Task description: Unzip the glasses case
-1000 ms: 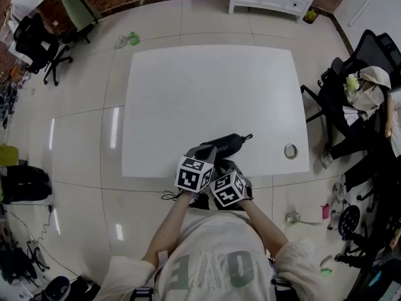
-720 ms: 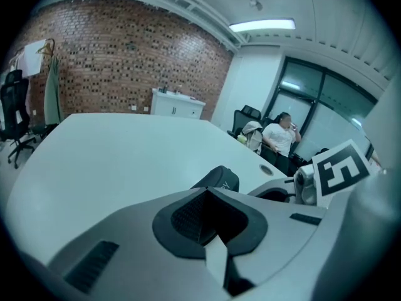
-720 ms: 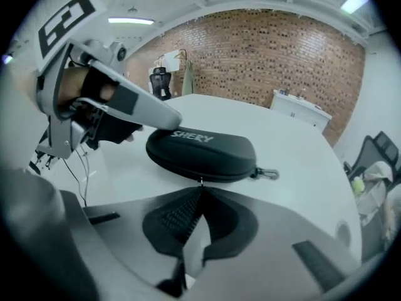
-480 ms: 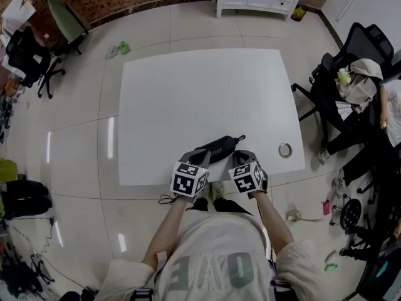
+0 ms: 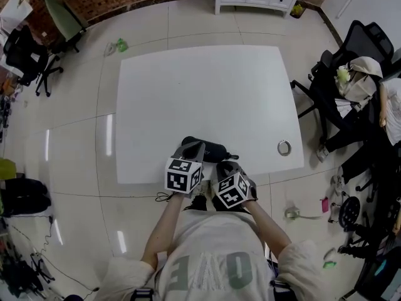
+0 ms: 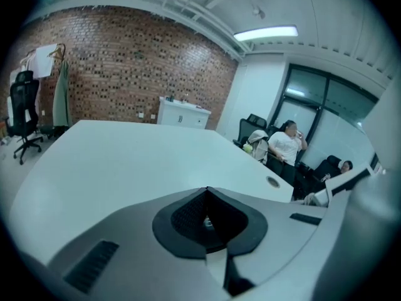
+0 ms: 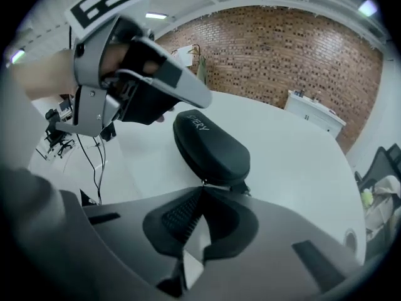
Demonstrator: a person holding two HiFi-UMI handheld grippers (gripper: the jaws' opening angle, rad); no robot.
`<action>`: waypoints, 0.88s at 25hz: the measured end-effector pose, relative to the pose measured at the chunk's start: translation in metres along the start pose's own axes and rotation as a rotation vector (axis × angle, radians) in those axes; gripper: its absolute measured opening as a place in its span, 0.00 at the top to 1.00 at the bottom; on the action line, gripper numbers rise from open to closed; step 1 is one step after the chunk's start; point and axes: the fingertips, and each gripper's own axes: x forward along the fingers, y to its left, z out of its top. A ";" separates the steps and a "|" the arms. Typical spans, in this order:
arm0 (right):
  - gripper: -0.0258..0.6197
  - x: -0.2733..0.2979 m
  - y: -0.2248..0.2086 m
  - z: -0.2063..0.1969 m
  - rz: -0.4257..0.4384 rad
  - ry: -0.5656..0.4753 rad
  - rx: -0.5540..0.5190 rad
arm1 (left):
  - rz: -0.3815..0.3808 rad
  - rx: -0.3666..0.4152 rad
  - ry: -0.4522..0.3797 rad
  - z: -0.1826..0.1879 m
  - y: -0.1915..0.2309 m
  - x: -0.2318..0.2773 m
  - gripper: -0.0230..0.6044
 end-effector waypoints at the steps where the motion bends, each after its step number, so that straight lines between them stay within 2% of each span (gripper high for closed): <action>1: 0.96 0.003 0.012 0.005 0.025 -0.008 -0.001 | -0.015 -0.012 -0.002 0.000 -0.005 -0.001 0.96; 4: 0.96 0.010 0.035 0.020 0.080 -0.031 -0.001 | -0.043 -0.020 0.038 -0.012 -0.014 0.003 0.96; 7: 0.96 0.009 0.036 0.021 0.081 -0.028 -0.016 | -0.049 -0.021 0.055 -0.021 -0.013 0.006 0.96; 13: 0.96 0.000 0.009 0.006 0.018 0.012 -0.040 | -0.061 -0.021 0.058 -0.023 -0.014 0.006 0.96; 17: 0.96 0.001 -0.011 0.009 -0.019 0.029 -0.107 | -0.079 -0.032 0.065 -0.024 -0.014 0.004 0.96; 22: 0.96 0.007 -0.030 0.021 -0.005 0.051 -0.212 | -0.073 -0.027 0.074 -0.020 -0.013 0.007 0.96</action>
